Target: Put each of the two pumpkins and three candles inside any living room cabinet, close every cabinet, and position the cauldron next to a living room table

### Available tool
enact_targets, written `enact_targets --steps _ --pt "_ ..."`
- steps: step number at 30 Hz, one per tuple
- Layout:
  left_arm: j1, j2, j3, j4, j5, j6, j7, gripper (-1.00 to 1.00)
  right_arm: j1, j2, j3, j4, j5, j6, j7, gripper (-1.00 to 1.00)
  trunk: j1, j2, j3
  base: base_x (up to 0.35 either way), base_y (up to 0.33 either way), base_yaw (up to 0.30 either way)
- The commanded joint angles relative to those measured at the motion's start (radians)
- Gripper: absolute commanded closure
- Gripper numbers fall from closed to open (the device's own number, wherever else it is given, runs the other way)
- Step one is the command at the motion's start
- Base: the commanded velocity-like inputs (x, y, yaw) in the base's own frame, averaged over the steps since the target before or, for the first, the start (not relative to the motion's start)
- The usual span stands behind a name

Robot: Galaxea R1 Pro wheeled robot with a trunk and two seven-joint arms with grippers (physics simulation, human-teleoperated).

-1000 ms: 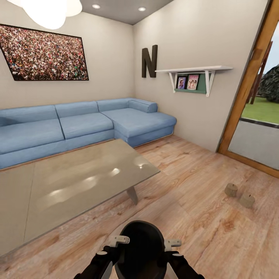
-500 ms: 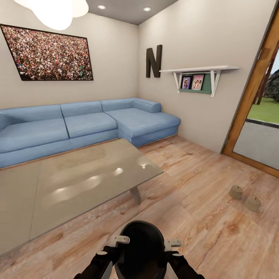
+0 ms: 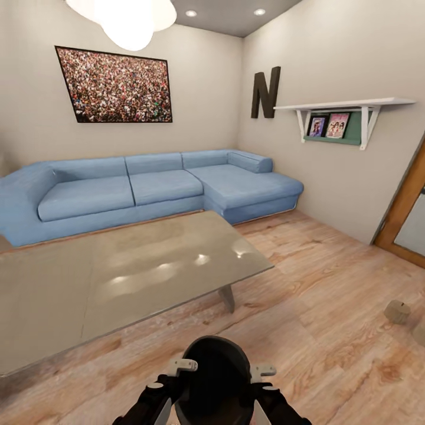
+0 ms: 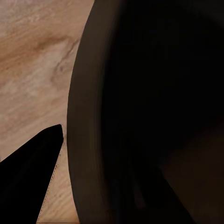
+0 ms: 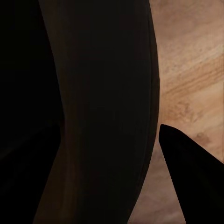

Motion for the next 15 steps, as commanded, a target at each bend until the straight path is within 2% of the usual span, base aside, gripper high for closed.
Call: enact_targets --steps 1,15 --pt "-0.001 0.0 -0.009 -0.002 -0.009 -0.01 0.011 1.0 0.0 0.001 0.012 0.001 -0.04 0.002 -0.009 1.0 0.0 -0.001 -0.001 0.0 0.0 0.289" --pt "-0.001 0.0 -0.009 -0.002 -0.009 -0.01 0.011 1.0 0.0 0.001 0.012 0.001 -0.04 0.002 -0.009 1.0 0.0 -0.001 -0.001 0.0 0.0 0.289"
